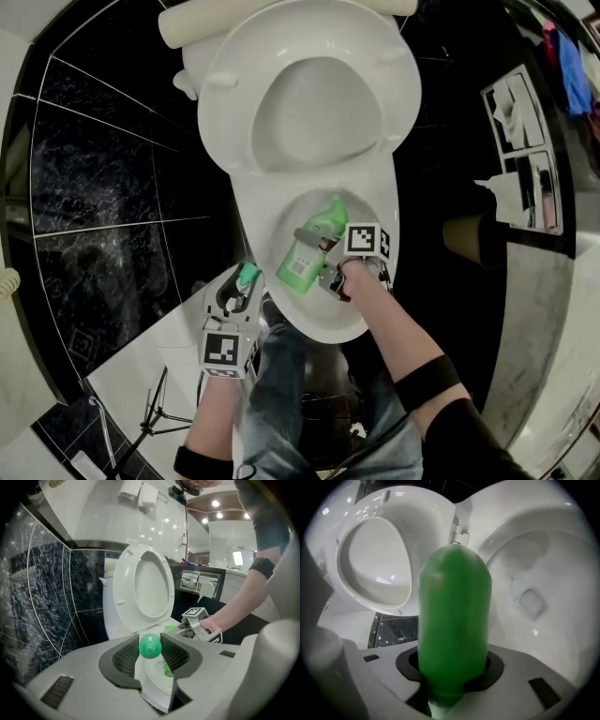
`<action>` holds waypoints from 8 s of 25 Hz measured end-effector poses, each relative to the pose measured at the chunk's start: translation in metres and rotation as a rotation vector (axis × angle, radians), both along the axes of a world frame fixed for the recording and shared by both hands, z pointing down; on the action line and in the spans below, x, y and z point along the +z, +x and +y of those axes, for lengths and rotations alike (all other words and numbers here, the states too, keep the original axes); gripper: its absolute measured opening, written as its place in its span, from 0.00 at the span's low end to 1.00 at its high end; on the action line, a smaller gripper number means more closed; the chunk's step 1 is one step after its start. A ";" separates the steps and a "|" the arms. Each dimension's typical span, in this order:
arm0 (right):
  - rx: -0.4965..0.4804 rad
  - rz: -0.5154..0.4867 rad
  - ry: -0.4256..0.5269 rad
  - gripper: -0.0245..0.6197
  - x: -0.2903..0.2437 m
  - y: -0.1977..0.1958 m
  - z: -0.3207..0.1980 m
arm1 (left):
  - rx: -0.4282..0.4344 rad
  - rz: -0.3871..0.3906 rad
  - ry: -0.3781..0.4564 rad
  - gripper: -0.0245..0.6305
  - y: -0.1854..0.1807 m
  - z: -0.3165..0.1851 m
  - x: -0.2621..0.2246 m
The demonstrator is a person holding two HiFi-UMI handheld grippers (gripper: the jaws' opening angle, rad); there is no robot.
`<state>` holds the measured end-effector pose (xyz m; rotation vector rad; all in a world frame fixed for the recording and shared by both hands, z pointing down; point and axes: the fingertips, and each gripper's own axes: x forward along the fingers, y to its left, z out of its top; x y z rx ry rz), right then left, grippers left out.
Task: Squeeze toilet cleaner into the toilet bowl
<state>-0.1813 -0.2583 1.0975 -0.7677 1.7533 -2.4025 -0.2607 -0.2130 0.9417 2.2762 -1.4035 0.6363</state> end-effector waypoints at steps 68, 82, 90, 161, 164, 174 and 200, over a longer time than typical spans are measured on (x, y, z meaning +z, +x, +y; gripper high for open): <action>0.011 0.075 -0.117 0.32 -0.023 0.110 0.235 | 0.058 0.026 0.003 0.27 0.091 0.114 -0.021; -0.132 0.069 -0.141 0.31 -0.040 0.085 0.311 | 0.015 0.028 -0.021 0.27 0.084 0.140 -0.030; -0.235 0.058 -0.157 0.31 -0.047 0.067 0.348 | -0.042 0.052 -0.038 0.27 0.078 0.148 -0.038; -0.345 -0.052 -0.056 0.31 -0.036 -0.105 0.130 | -0.126 0.009 -0.025 0.27 -0.056 0.046 -0.014; -0.319 -0.063 -0.058 0.31 -0.036 -0.107 0.115 | -0.118 0.012 -0.030 0.27 -0.056 0.041 -0.011; -0.226 -0.076 -0.041 0.31 -0.035 -0.102 0.060 | -0.130 0.024 -0.052 0.27 -0.060 0.029 -0.008; -0.112 0.074 0.096 0.31 -0.039 0.005 0.007 | -0.058 0.024 -0.039 0.27 -0.028 0.030 -0.016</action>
